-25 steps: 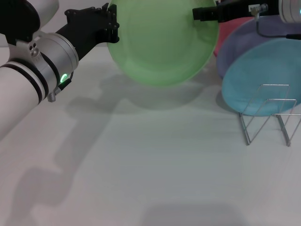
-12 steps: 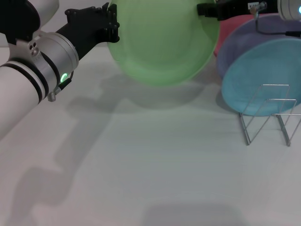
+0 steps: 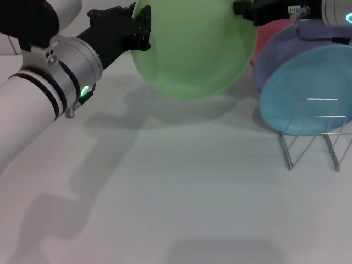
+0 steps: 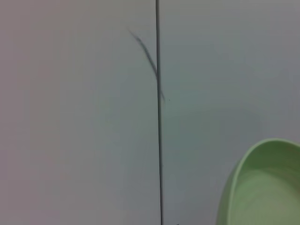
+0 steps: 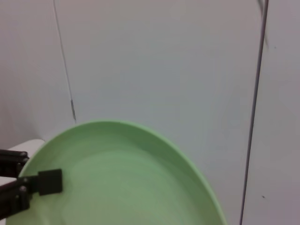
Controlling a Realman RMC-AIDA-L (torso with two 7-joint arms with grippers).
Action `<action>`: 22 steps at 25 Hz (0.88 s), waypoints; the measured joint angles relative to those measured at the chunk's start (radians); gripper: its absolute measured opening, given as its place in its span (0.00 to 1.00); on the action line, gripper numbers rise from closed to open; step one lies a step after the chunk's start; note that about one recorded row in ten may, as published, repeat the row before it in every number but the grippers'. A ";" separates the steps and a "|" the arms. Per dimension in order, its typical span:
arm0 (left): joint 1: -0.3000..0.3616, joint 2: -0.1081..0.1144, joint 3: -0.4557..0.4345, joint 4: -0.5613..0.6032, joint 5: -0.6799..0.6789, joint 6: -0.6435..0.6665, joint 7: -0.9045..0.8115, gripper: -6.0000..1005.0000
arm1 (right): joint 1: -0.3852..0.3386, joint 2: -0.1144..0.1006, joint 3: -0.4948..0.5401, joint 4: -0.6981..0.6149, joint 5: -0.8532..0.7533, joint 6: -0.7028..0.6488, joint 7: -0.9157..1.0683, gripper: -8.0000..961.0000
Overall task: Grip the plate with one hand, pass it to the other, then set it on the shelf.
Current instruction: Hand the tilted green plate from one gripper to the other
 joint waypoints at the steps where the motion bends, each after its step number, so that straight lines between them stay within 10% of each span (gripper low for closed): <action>1: -0.001 0.000 0.000 0.000 0.000 0.000 -0.003 0.10 | -0.004 0.000 -0.003 -0.006 0.006 0.001 -0.001 0.11; 22: 0.067 0.002 0.027 -0.129 0.010 -0.002 0.021 0.73 | -0.058 0.000 -0.013 -0.106 -0.049 0.010 0.008 0.07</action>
